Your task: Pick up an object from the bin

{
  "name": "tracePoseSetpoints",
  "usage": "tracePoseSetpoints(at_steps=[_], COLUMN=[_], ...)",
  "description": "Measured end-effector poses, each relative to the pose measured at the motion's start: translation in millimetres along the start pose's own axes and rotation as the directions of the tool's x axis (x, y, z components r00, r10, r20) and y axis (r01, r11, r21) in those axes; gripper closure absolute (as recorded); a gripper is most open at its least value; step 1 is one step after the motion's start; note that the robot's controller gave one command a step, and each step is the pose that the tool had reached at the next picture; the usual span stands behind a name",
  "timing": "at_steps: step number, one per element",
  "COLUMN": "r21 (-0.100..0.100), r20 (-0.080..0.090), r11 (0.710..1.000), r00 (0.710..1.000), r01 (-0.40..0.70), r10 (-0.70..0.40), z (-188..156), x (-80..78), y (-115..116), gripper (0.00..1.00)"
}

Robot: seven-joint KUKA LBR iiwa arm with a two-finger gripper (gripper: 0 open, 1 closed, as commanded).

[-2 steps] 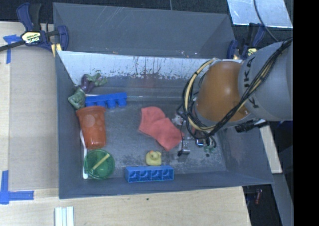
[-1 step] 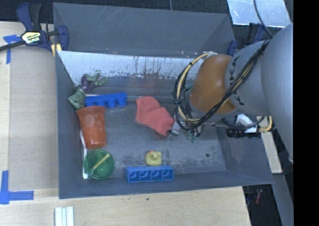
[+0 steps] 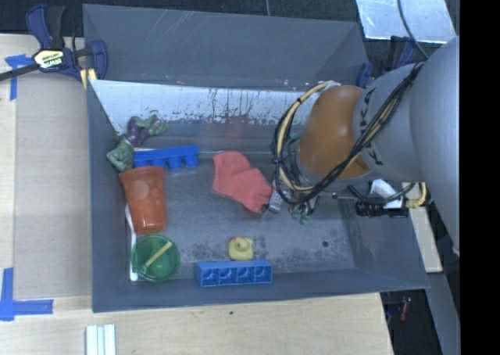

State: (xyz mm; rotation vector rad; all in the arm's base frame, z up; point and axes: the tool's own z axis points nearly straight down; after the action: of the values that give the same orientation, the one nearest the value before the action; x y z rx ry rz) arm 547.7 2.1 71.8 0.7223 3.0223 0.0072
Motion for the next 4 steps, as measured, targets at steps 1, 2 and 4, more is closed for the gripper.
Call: tracePoseSetpoints(at_steps=[1, 2, 4], r21=[-0.001, -0.002, 0.0], r20=[0.003, 0.004, 0.006], r11=[1.0, 1.0, 0.999], r00=[1.0, 1.0, 0.999], r01=[-0.003, -0.005, 0.045], r10=[0.003, 0.005, -0.045], z=[1, 1, -67], x=[-6.0, -12.9, -17.4], y=[2, 7, 40], gripper=[1.0, 1.0, 1.0])
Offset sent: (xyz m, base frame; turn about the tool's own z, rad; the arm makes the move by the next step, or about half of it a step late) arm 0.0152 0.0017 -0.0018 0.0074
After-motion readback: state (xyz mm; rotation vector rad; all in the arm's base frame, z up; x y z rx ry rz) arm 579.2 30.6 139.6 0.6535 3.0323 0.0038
